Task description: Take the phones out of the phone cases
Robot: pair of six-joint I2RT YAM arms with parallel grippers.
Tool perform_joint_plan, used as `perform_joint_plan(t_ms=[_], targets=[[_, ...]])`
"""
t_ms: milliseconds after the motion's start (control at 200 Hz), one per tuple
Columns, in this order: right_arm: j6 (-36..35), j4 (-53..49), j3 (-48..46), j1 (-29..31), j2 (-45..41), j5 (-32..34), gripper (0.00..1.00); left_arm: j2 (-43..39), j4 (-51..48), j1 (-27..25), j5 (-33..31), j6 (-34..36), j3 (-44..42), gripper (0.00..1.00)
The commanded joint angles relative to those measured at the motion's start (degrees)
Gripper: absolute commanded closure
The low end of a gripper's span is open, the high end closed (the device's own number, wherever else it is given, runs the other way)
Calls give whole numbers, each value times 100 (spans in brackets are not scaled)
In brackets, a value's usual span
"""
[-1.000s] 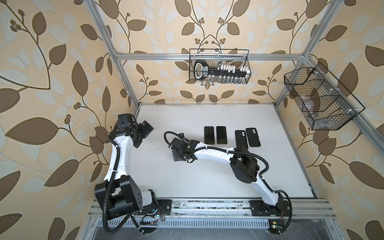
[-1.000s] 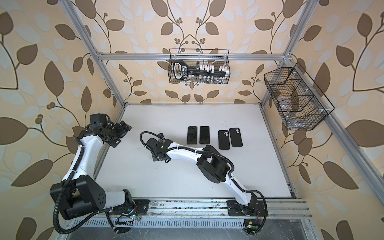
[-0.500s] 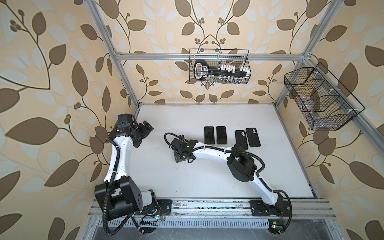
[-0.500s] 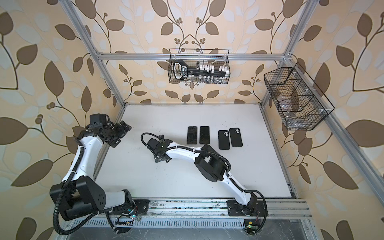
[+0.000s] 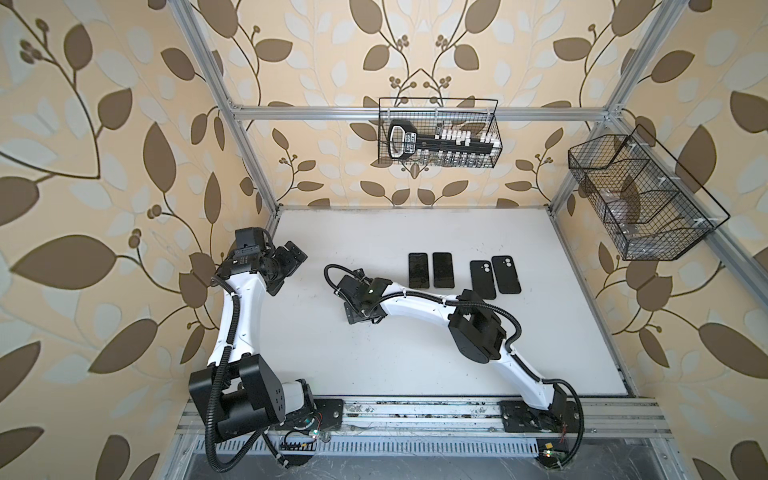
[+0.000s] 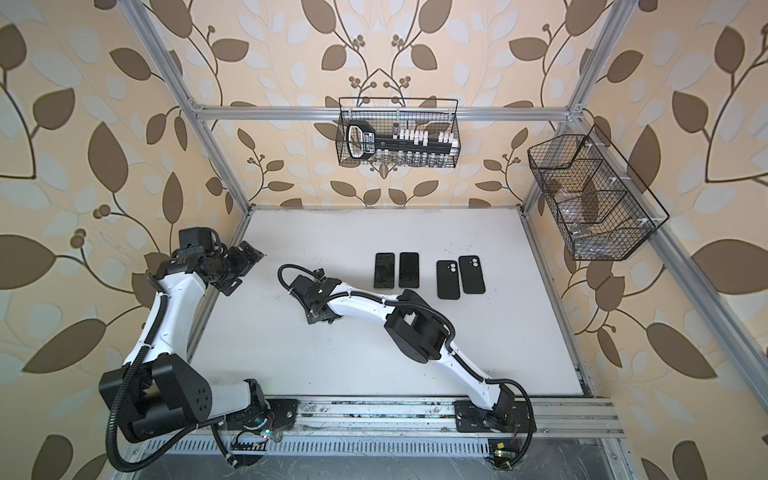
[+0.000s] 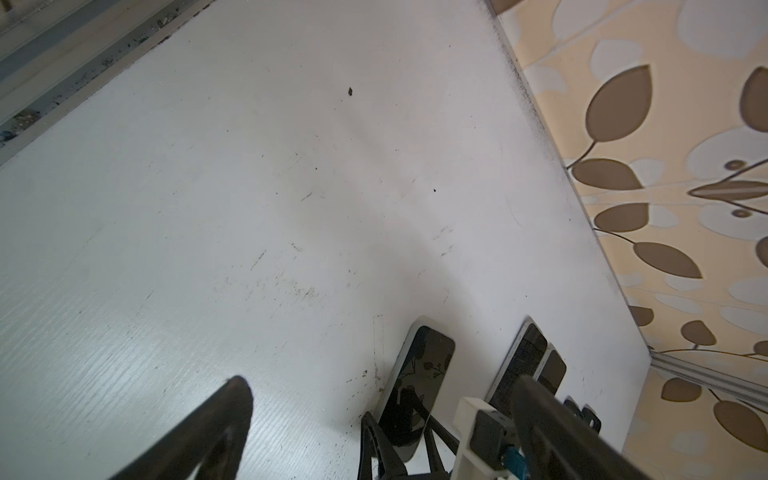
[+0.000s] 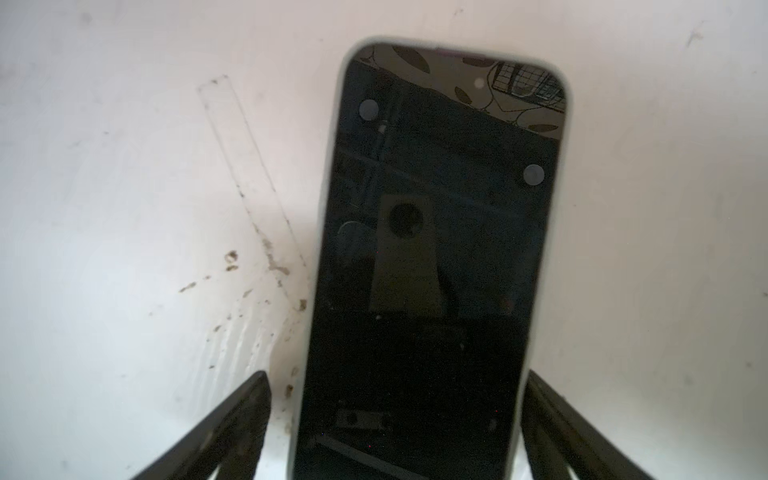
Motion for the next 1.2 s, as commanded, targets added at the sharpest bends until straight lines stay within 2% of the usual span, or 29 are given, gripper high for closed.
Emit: perform_joint_plan(t_ms=[0, 145, 345, 500, 1035, 1195], targets=[[2, -258, 157, -14, 239, -6, 11, -159, -18, 64, 38, 75, -30, 1], [41, -294, 88, -39, 277, 4, 13, -158, -1, 64, 47, 64, -48, 1], [-7, -281, -108, -90, 240, 30, 24, -113, 38, 65, 70, 46, -89, 1], [-34, 69, -489, -149, -16, 60, 28, -68, 69, 64, 67, 30, -126, 1], [-564, 351, -877, -372, -631, -73, 32, -65, 149, 64, 186, -34, -192, 1], [-698, 449, -1022, -416, -826, -101, 33, -179, 338, 64, 540, -100, -359, 1]])
